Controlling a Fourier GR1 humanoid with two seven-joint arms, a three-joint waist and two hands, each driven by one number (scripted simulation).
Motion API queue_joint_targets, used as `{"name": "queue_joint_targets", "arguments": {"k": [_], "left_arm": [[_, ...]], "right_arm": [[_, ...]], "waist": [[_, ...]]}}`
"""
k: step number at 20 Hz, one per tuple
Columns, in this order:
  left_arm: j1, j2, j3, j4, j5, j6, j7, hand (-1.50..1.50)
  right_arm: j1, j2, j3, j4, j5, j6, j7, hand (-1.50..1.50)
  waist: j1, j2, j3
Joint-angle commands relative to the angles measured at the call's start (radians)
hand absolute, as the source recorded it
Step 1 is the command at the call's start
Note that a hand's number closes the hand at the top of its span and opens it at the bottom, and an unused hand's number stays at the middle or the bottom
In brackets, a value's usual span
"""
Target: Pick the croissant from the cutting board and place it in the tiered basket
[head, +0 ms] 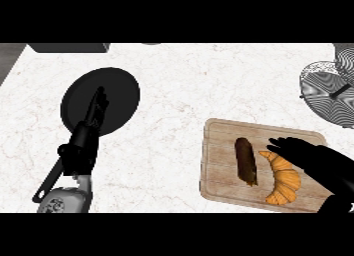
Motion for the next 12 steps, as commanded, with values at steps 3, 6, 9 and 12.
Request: {"name": "queue_joint_targets", "arguments": {"k": [3, 6, 9, 12], "left_arm": [[-0.080, -0.008, 0.040, 0.092, 0.005, -0.011, -0.021, 0.00], [0.011, -0.031, -0.011, -0.044, -0.024, 0.011, 0.014, 0.00], [0.038, -0.010, 0.002, -0.066, -0.010, -0.021, 0.030, 0.00], [-0.062, -0.001, 0.073, 0.097, 0.018, -0.024, -0.057, 0.00]], "right_arm": [[0.011, 0.050, 0.026, 0.023, 0.042, -0.044, 0.003, -1.50], [0.001, 0.030, -0.005, 0.085, 0.040, -0.066, -0.044, -1.50], [0.022, 0.065, 0.008, 0.043, 0.028, -0.029, -0.024, -1.50], [0.013, 0.112, 0.018, 0.103, 0.044, -0.104, -0.016, -1.50]], "waist": [[-0.002, 0.000, 0.000], [0.001, 0.000, 0.000], [0.001, 0.000, 0.000], [-0.002, 0.001, 0.000]]}}
